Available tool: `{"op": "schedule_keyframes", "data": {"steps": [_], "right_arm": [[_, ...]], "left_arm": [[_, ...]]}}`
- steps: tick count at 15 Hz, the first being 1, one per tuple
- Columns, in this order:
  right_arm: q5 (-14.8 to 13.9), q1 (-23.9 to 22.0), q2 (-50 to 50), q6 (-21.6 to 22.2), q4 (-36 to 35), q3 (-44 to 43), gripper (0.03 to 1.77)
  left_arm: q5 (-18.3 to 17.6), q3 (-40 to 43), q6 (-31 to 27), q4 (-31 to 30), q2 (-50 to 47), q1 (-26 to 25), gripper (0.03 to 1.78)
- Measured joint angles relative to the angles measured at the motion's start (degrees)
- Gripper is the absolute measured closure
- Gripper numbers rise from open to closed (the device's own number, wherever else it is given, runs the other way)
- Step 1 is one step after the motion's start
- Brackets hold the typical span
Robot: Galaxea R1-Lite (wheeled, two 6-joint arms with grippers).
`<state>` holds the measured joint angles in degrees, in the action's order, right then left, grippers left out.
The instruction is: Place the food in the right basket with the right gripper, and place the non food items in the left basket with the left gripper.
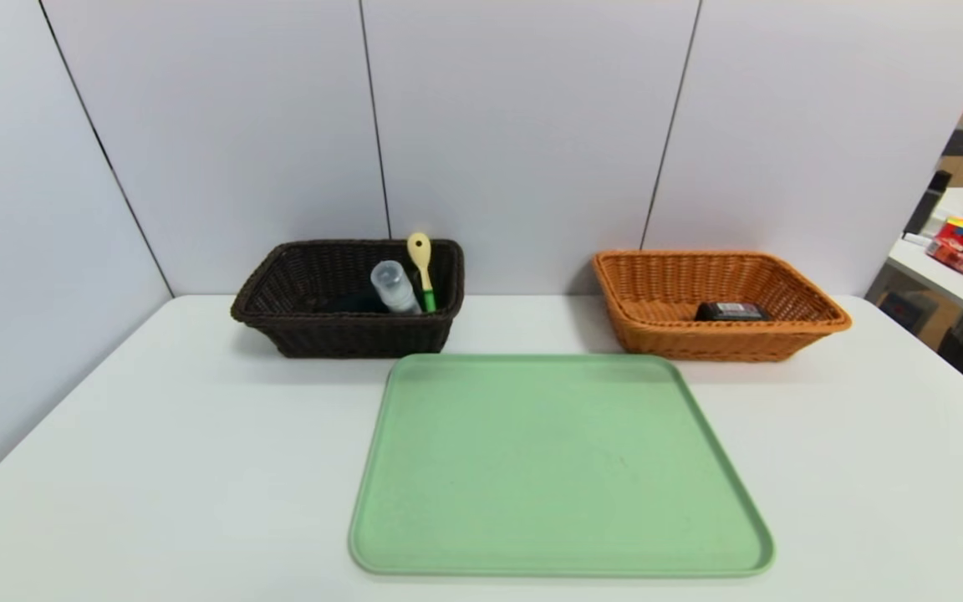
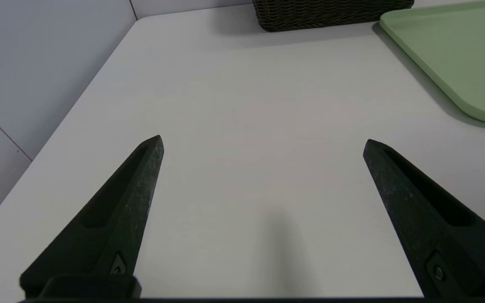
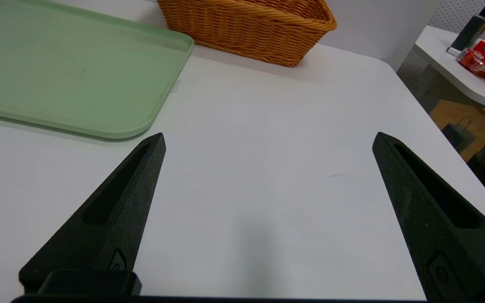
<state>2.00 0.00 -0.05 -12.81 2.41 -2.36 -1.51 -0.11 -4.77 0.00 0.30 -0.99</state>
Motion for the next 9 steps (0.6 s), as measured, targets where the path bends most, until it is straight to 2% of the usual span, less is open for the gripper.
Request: {"op": "schedule_keyframes", "data": {"steps": [9], "right_arm": [[0.0, 0.0, 0.0, 8.4, -0.9, 1.6, 0.10]], "left_arm": [[3.3, 0.0, 6.9, -0.3, -0.3, 0.0, 0.12]]}}
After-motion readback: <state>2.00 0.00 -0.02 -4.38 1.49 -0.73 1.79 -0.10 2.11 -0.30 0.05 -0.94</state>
